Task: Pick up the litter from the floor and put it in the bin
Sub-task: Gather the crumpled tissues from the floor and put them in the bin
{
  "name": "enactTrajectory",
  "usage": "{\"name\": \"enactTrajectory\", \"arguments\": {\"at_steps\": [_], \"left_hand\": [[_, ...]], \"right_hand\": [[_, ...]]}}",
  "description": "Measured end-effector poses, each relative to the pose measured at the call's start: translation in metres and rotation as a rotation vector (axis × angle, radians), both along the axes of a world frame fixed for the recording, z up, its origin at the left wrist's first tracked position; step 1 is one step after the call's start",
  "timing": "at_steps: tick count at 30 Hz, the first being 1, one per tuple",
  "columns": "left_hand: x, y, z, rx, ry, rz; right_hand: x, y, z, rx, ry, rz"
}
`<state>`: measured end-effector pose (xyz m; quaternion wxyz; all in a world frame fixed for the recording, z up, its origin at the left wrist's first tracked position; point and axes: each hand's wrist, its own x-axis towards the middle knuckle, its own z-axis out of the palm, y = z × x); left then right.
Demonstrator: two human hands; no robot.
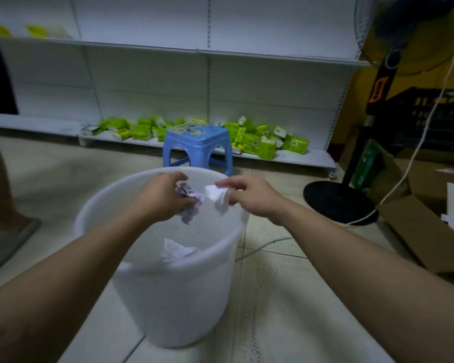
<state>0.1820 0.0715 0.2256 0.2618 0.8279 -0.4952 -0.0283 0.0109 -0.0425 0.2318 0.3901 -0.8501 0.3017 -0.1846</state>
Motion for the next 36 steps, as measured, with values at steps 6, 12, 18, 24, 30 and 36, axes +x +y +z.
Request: {"name": "enactTrajectory", "arguments": {"at_steps": [6,12,18,24,30,36], "left_hand": [[0.005,0.007,-0.017,0.091,-0.114,-0.114],[-0.049,-0.032,-0.022,0.006,-0.132,-0.365],[-0.162,-0.101,-0.055,0.028,-0.095,-0.659],[-0.275,-0.132,-0.127,0.283,-0.070,-0.999],[-0.359,-0.117,-0.195,0.550,-0.064,-1.304],[-0.413,-0.067,-0.248,0.774,-0.033,-1.531]], "right_hand": [[0.010,0.005,-0.017,-0.166,0.218,0.120],[-0.039,-0.032,-0.004,-0.194,0.186,-0.022],[-0.161,-0.056,-0.031,-0.259,0.402,-0.173],[-0.303,-0.024,-0.109,-0.037,0.600,-0.503],[-0.402,0.063,-0.184,0.279,0.657,-0.673],[-0.457,0.163,-0.231,0.485,0.717,-0.849]]}}
